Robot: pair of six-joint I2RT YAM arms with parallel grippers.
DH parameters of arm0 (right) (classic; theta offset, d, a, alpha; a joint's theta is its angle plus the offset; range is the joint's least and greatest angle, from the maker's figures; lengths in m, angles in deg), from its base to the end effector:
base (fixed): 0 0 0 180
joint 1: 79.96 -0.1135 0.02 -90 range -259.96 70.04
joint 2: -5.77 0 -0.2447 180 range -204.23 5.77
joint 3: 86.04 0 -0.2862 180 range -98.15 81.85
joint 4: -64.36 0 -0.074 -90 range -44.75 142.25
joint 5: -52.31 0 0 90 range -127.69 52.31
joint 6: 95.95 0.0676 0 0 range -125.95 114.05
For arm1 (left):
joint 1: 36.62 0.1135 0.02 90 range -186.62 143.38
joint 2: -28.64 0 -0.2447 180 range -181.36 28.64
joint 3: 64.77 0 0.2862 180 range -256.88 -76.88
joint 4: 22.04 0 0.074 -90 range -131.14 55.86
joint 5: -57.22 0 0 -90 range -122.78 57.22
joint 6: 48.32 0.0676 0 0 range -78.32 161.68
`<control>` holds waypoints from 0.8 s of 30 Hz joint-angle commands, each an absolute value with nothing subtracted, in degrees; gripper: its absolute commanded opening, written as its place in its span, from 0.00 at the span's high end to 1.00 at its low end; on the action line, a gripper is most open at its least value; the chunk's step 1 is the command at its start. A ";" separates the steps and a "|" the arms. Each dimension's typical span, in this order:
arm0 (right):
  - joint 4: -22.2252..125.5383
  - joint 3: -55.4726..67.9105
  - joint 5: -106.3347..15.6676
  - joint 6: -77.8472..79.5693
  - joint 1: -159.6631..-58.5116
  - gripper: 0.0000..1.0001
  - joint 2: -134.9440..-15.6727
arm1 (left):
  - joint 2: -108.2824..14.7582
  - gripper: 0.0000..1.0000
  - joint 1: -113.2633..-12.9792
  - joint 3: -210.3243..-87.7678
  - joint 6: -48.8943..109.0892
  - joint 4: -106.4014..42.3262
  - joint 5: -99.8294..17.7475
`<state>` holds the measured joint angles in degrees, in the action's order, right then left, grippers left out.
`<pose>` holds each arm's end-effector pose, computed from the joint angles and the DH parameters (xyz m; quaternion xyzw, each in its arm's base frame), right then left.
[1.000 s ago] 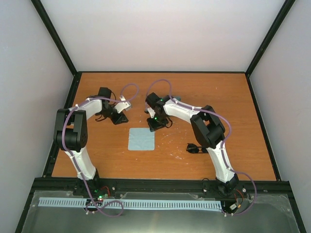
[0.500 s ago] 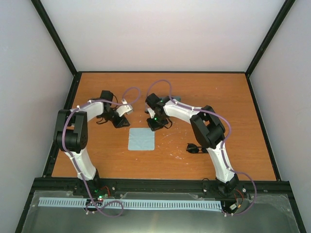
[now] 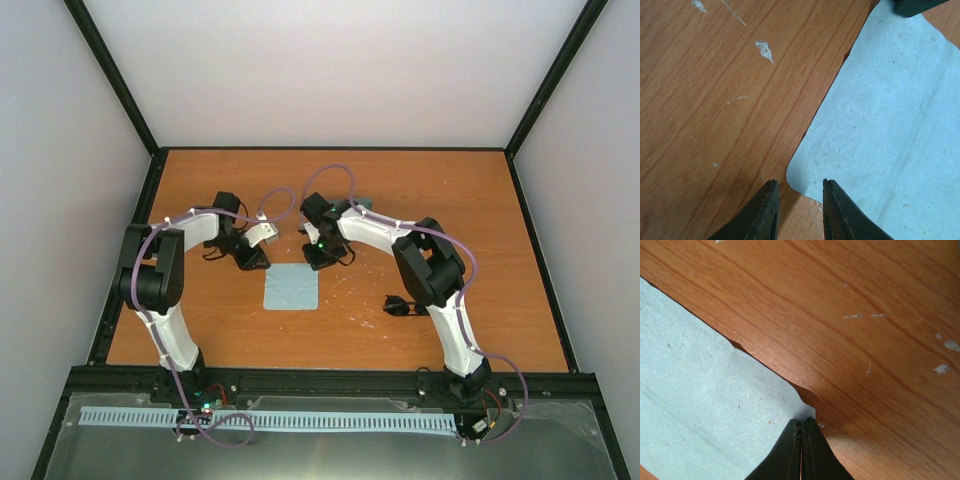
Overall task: Organize the sunglasses
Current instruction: Fold the glasses cleaning cloth at the center of the board.
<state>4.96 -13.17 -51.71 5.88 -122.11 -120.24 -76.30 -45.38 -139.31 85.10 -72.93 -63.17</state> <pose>0.3323 0.3229 0.0822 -0.2702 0.9497 0.1542 0.0352 0.3407 -0.0871 0.0743 0.4411 0.8555 -0.2277 0.1478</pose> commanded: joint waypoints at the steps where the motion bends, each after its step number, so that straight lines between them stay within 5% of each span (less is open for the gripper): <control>1: 3.91 -10.78 -49.82 6.35 -123.04 0.97 -120.72 | -77.64 0.73 -45.59 -139.90 85.56 -72.13 -62.36; 24: 5.32 -9.06 -50.41 7.40 -123.09 0.97 -119.75 | -79.17 0.82 -47.26 -135.86 83.90 -69.53 -62.34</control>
